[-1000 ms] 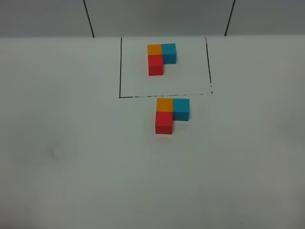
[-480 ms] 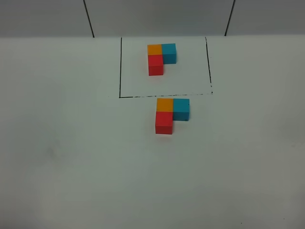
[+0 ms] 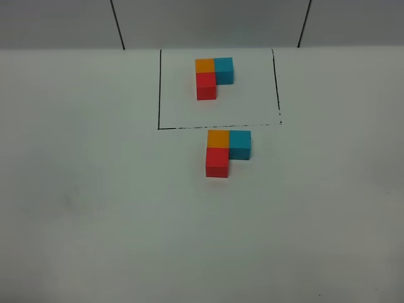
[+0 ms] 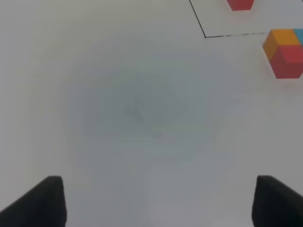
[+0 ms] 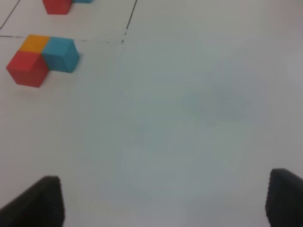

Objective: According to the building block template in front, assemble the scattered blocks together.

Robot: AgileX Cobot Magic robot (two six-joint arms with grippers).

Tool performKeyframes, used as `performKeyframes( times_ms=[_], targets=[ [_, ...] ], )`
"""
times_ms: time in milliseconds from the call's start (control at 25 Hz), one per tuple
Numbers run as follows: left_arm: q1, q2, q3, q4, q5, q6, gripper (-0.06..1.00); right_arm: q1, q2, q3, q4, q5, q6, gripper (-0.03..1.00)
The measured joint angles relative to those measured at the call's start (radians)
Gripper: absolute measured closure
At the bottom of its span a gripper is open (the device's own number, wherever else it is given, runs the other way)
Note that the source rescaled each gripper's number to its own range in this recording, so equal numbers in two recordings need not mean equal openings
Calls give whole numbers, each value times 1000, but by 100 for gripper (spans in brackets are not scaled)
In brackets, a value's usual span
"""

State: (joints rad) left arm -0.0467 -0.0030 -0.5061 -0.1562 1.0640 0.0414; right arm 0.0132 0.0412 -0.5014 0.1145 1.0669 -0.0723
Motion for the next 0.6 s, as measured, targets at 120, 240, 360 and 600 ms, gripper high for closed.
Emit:
performKeyframes(
  times_ms=[120, 240, 360, 600],
  targets=[
    [0, 0, 0, 0, 0, 0, 11, 0, 0, 0, 4, 0, -1, 23],
    [0, 0, 0, 0, 0, 0, 11, 0, 0, 0, 5, 0, -1, 23],
    [0, 0, 0, 0, 0, 0, 11, 1, 0, 0, 6, 0, -1, 23],
    [0, 0, 0, 0, 0, 0, 11, 1, 0, 0, 8, 0, -1, 23]
  ],
)
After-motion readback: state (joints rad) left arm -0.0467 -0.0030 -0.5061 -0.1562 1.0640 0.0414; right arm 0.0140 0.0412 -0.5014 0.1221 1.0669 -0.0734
